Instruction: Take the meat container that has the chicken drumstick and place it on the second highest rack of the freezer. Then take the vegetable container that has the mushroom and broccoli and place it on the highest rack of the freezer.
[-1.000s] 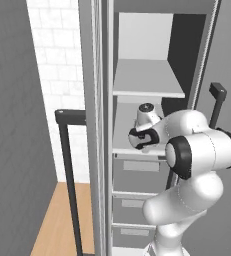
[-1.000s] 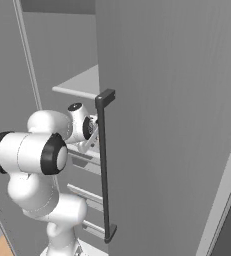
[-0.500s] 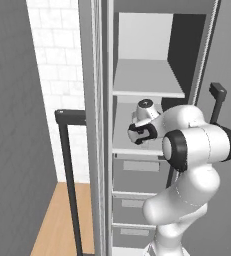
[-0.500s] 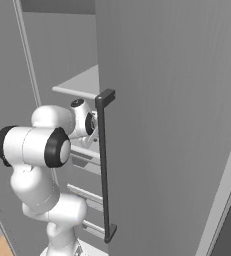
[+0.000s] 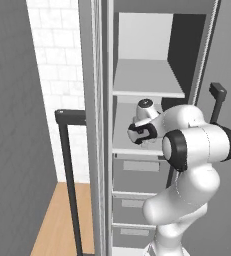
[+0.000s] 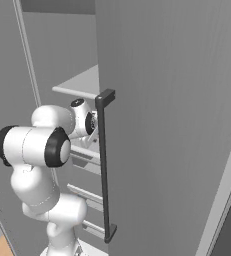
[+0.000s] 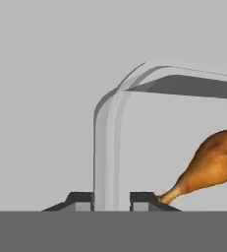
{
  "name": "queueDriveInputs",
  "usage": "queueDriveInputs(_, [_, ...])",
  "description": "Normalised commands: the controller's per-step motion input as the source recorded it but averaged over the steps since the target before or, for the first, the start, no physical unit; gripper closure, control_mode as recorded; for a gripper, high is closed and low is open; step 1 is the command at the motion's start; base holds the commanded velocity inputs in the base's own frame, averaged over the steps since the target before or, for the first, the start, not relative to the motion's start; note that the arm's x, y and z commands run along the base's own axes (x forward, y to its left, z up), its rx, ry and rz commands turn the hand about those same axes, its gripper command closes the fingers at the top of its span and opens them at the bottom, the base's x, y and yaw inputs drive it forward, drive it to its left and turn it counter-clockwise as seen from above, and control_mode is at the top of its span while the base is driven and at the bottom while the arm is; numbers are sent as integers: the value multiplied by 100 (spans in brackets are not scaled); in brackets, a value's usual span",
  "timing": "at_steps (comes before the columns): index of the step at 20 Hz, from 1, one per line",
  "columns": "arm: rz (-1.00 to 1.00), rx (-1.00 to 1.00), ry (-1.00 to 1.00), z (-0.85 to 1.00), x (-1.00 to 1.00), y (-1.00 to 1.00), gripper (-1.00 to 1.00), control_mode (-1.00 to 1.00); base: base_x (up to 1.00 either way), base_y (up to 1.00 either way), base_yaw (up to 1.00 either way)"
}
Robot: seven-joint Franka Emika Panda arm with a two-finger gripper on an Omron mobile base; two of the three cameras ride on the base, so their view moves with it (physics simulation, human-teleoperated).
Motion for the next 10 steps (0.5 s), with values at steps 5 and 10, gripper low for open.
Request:
queueDriveInputs(5, [0, 0, 0, 0, 0, 0, -100, -100, 0, 0, 0])
queueDriveInputs(10, [0, 0, 1, 0, -5, 0, -100, -100, 0, 0, 0])
